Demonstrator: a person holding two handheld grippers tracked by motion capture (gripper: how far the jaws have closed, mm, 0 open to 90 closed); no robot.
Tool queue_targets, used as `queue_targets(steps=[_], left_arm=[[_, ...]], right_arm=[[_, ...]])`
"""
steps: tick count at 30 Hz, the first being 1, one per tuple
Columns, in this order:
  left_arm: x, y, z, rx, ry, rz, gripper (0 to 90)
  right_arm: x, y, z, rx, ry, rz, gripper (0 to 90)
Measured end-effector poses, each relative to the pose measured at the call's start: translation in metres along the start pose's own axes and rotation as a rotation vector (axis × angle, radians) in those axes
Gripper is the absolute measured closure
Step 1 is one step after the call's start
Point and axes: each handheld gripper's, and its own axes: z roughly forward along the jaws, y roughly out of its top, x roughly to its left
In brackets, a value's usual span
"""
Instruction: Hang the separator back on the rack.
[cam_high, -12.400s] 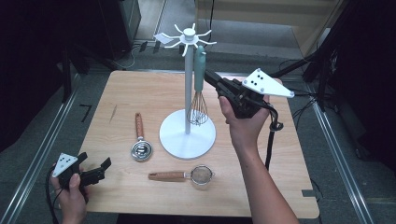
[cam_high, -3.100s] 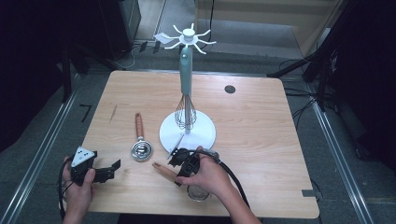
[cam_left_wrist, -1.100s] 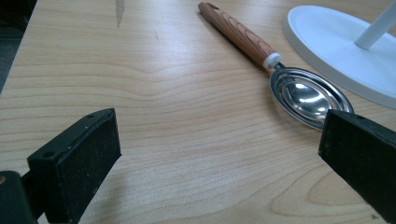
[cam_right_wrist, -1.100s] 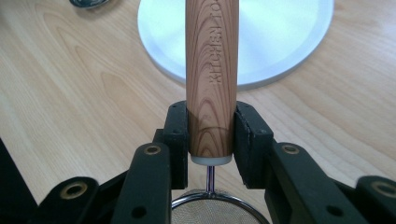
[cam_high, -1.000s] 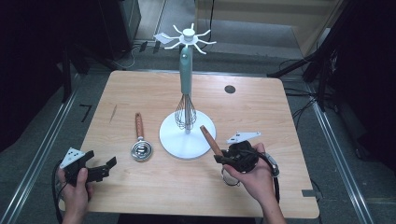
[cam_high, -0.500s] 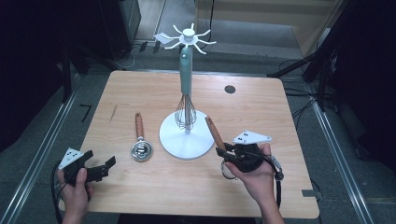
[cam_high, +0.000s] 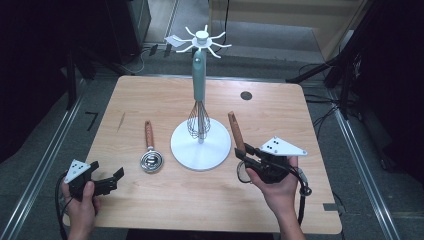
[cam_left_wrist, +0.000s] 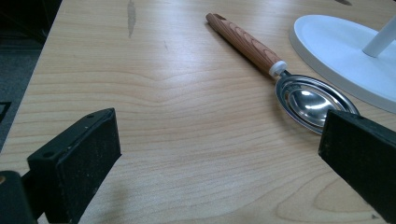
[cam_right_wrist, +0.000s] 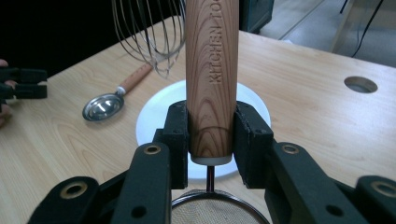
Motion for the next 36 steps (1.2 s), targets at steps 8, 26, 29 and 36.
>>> queue_targets(steps=[8,26,29,36], left_arm=[[-0.001,0.0,0.001,-0.005,0.016,-0.001,0.0],[0.0,0.001,0.001,-0.009,0.009,0.001,0.0],[0.0,0.001,0.001,-0.011,0.01,-0.002,0.0],[0.0,0.0,0.002,-0.008,0.012,0.0,0.0]], right_arm=[[0.005,0.017,0.0,-0.064,0.038,-0.035,70.5],[0.013,0.045,0.001,-0.177,0.045,-0.028,70.5],[0.014,0.048,0.002,-0.186,0.045,-0.026,70.5],[0.018,0.054,0.004,-0.225,0.038,-0.052,70.4]])
